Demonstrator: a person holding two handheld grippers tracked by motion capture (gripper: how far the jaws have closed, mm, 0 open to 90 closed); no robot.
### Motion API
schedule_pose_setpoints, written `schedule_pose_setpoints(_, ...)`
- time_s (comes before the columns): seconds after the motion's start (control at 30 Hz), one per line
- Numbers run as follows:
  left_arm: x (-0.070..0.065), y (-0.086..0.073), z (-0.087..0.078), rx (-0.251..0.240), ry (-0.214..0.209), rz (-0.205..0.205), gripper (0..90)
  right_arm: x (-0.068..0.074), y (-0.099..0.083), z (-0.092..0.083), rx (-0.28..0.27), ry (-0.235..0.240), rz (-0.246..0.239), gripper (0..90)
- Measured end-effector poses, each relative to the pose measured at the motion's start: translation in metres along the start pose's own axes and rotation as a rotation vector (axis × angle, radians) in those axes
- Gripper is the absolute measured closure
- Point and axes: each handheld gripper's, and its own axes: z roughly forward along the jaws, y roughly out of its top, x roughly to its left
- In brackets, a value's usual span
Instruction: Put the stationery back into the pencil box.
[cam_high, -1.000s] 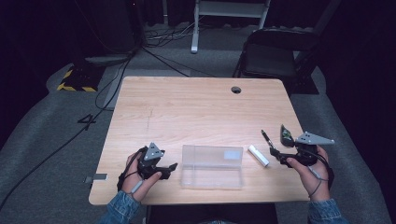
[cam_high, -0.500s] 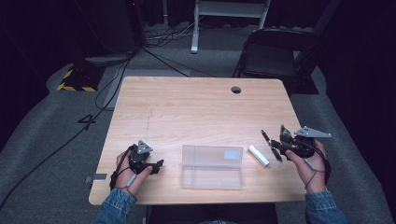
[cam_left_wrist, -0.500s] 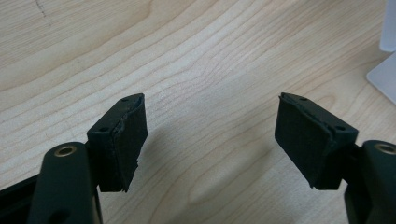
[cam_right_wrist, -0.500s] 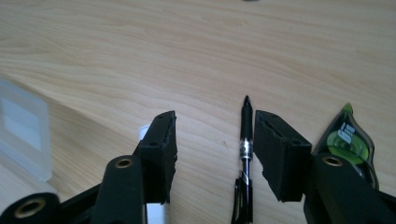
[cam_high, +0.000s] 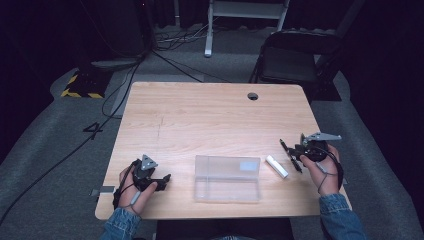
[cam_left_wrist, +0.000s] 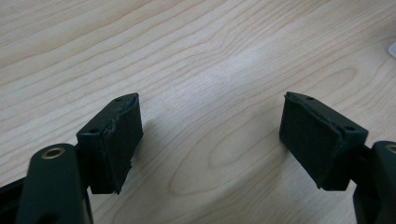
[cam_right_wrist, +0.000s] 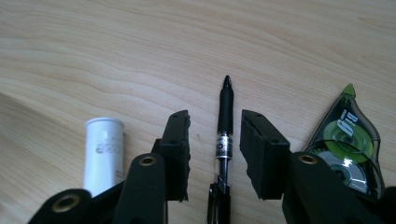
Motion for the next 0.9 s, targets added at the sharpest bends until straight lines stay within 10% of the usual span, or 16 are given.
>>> schedule_pose_setpoints(0.9, -0.003, -0.018, -0.015, -0.012, 0.018, -0.011, 21.5, -0.004, 0.012, 0.049, 0.128, -0.043, -0.027, 79.3)
